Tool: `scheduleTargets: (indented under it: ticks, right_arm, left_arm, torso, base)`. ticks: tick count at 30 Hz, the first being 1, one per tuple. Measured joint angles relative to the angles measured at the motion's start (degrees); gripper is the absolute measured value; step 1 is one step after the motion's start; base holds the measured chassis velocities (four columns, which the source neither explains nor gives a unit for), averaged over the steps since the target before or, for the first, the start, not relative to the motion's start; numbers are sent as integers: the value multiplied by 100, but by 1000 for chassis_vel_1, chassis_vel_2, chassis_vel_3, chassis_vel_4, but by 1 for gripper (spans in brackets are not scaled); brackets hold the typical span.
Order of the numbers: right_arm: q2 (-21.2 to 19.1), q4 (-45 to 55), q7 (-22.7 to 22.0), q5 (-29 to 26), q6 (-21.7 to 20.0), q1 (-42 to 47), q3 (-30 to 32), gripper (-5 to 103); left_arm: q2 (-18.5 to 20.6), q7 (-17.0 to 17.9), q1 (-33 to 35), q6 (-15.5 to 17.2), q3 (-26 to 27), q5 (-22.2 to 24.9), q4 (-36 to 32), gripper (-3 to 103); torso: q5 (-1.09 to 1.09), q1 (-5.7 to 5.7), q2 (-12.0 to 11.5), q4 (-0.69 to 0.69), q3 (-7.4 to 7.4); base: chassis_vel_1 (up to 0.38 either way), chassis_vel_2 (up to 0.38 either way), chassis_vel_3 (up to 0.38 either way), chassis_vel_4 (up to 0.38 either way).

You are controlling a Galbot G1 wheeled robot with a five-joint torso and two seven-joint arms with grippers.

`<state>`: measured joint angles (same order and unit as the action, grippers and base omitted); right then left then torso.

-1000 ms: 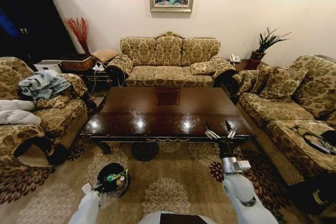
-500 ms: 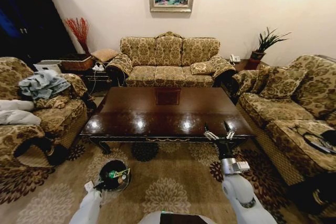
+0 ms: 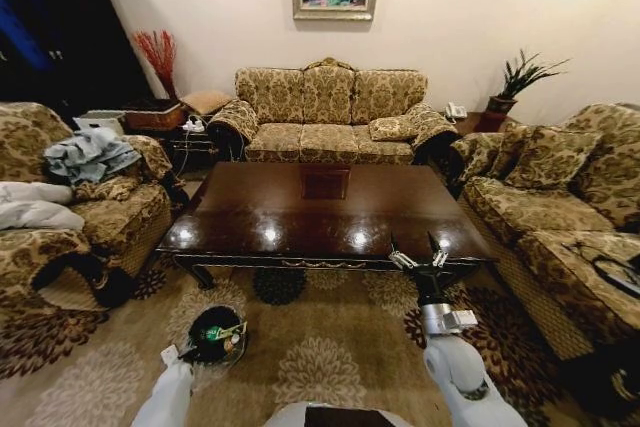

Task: Move to the front of the table and place the trash on the table into the trash bin.

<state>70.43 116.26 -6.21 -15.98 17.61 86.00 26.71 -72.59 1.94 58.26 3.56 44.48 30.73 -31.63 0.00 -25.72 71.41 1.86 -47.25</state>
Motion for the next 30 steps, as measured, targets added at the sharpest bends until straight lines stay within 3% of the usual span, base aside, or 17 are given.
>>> scheduleTargets:
  ticks: [4,8,17,30]
  right_arm:
    - [-29,37,-7,-3,0,52,55,100]
    - [-8,38,-12,-23,5,74,122,100]
    - [-18,0,-11,-45,14,47,115,100]
    - [15,-29,1,-49,35,47,97,100]
  left_arm:
    - [-5,102,-69,126,10,205,2,0]
    - [-47,463,-172,322,84,701,-69,0]
    - [0,905,-243,364,196,1073,-51,0]
    - [84,968,-244,378,255,1118,39,0]
  torso:
    - [0,43,-90,-1,50]
    - [-1,119,-258,-1,140]
    - [-1,249,-535,0,286]
    - [0,406,-883,0,478]
  base:
    - [0,0,0,0]
    - [0,0,0,0]
    - [30,34,31,29]
    - [30,34,31,31]
